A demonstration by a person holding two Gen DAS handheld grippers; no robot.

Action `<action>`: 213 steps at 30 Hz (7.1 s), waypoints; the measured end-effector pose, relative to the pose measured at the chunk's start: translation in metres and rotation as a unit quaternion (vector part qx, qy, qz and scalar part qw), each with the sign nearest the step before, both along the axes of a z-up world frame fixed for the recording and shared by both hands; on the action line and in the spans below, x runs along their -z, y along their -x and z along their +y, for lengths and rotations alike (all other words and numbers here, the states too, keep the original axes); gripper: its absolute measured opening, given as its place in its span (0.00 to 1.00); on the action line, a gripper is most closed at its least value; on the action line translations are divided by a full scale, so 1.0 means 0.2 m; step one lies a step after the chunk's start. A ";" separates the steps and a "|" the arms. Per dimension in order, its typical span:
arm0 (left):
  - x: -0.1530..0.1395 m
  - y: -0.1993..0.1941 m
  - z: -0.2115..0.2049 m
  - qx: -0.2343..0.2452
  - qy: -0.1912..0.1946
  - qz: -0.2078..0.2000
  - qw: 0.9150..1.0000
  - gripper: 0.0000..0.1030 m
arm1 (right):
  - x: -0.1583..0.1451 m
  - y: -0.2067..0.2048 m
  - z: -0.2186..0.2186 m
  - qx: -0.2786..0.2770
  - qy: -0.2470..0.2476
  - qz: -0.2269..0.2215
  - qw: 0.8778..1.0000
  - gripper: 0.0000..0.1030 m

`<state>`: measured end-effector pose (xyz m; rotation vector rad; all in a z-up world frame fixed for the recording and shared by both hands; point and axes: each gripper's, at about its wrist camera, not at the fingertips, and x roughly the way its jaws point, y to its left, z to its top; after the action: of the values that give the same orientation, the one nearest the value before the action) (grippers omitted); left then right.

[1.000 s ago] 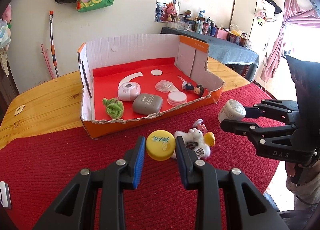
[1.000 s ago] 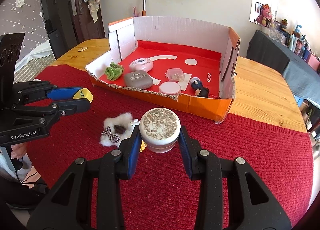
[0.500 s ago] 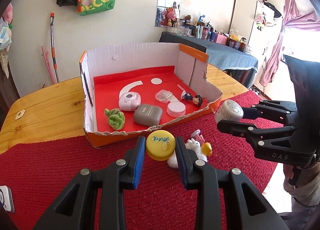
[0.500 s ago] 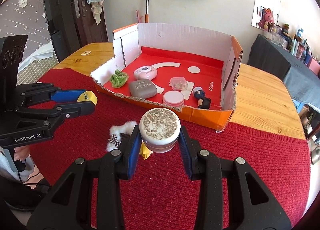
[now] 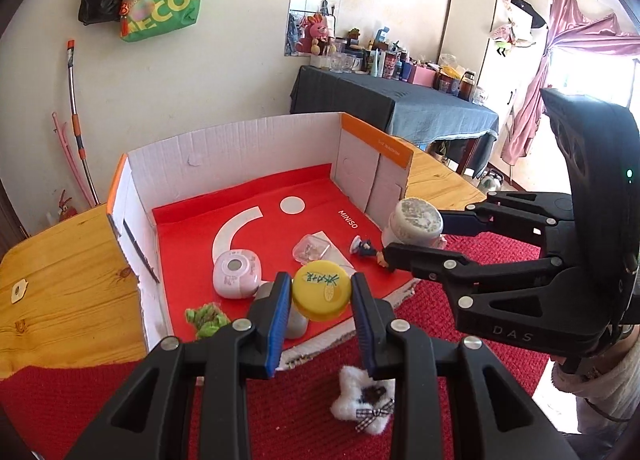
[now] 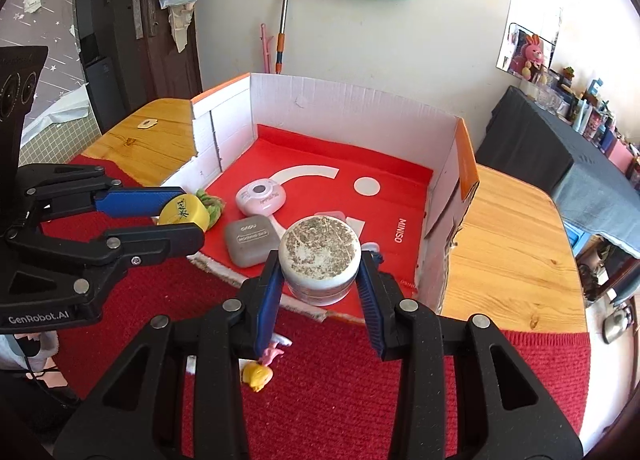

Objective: Organize objects
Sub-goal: 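Carry the yellow lid and white jar up into the orange box, then lower both items onto the box floor and open both tools, then lift both open tools out of the box back toward the mat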

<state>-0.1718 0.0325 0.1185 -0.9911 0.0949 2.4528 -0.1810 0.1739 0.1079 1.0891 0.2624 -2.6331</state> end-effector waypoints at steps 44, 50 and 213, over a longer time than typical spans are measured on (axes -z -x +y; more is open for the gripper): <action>0.34 0.82 0.01 0.032 0.020 -0.195 0.980 0.31 | 0.32 0.73 0.00 0.135 -0.079 -0.147 0.977 0.34; 0.36 0.81 0.02 0.031 0.026 -0.199 0.979 0.31 | 0.35 0.75 0.01 0.137 -0.080 -0.159 0.974 0.34; 0.43 -0.44 0.00 -0.155 0.003 -0.054 0.986 1.00 | 0.34 -0.58 0.30 0.129 0.081 0.035 0.988 0.95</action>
<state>-0.0831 0.0333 0.0321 -1.2178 -0.0953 2.6700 -0.0649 0.2348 0.0390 1.0403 -0.0852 -2.8626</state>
